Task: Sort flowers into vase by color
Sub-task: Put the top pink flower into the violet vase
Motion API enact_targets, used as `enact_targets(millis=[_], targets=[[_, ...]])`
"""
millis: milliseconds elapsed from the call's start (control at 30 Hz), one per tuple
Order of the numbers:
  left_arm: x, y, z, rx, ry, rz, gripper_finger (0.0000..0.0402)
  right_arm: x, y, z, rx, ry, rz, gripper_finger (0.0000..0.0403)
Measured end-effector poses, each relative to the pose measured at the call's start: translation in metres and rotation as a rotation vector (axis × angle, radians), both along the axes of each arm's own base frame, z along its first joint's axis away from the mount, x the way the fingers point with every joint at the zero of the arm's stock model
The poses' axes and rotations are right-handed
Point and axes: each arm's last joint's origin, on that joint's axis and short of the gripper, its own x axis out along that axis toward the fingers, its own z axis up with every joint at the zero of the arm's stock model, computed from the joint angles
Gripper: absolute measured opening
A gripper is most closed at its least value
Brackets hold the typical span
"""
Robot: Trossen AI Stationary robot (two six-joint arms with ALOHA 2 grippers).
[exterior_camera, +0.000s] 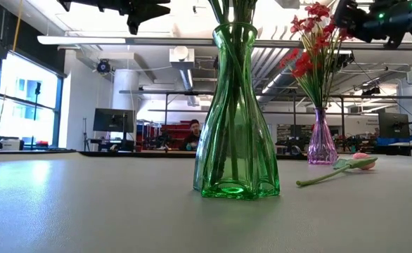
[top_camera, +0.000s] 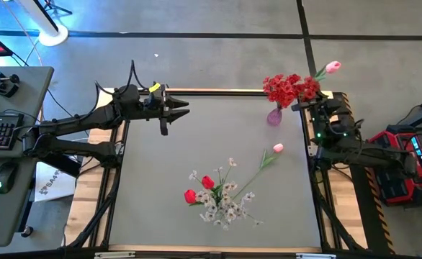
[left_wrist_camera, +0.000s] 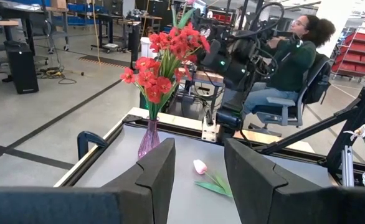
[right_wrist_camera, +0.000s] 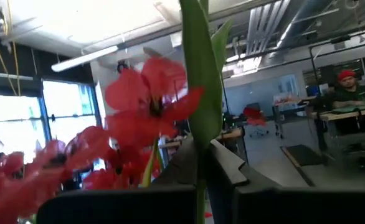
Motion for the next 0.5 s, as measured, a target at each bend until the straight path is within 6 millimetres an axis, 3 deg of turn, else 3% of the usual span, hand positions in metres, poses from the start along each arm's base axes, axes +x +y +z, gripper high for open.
enact_targets(millis=[267,500], targets=[[0.000,0.000,0.000,0.000,0.000,0.000,0.0129,0.009,-0.007,-0.015,0.109,0.009,0.088,0.0000],[0.000,0.000,0.000,0.000,0.000,0.000,0.0129,0.014,-0.011,-0.025,0.148,0.115,0.097,0.0000]])
